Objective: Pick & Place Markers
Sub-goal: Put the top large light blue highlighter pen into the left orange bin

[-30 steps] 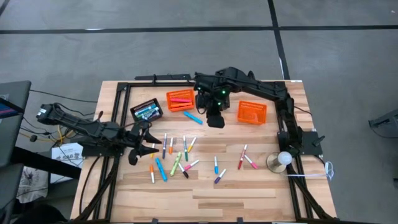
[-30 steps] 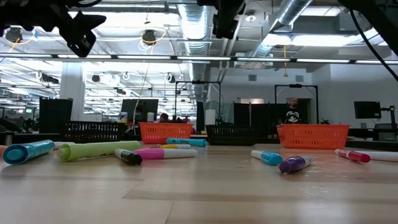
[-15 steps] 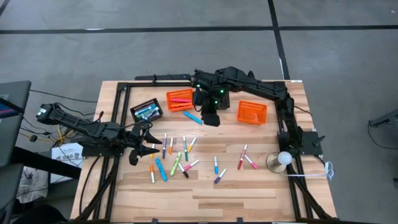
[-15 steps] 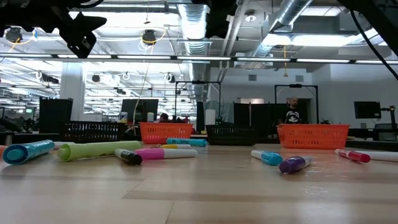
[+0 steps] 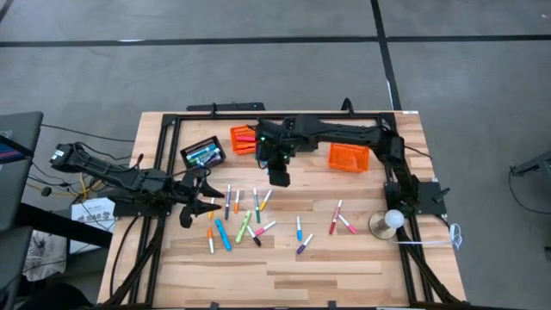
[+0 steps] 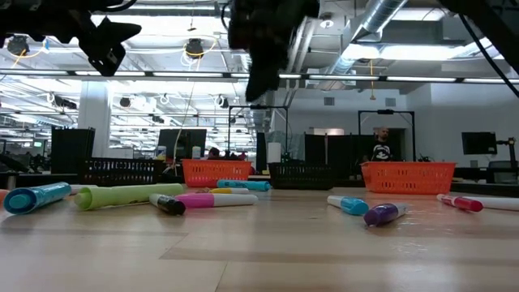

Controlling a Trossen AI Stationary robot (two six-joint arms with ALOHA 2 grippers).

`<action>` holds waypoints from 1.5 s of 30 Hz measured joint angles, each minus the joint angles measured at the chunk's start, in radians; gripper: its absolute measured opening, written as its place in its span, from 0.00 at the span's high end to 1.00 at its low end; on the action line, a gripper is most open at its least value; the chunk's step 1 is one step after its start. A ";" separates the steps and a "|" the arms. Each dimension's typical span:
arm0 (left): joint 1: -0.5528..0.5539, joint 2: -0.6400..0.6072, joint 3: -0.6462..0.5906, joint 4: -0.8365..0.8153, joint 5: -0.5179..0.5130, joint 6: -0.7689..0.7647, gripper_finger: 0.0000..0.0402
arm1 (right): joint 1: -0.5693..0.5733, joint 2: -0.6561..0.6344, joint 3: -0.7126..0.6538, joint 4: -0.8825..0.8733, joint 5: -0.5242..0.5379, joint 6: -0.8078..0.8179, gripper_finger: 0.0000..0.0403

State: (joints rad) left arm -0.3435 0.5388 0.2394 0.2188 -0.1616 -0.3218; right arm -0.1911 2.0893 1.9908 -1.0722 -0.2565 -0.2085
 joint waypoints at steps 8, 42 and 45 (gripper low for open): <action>0.000 0.000 0.000 0.007 -0.056 -0.023 0.54 | -0.060 -0.002 -0.095 0.115 0.001 0.011 0.75; 0.000 0.025 0.001 0.007 -0.127 -0.018 0.54 | -0.079 0.142 -0.098 0.186 0.150 0.341 0.75; 0.001 0.029 0.001 0.010 -0.127 -0.017 0.54 | -0.072 0.142 -0.099 0.184 0.150 0.341 0.75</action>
State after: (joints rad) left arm -0.3424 0.5673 0.2401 0.2288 -0.2882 -0.3392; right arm -0.2634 2.2311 1.8923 -0.8879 -0.1066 0.1329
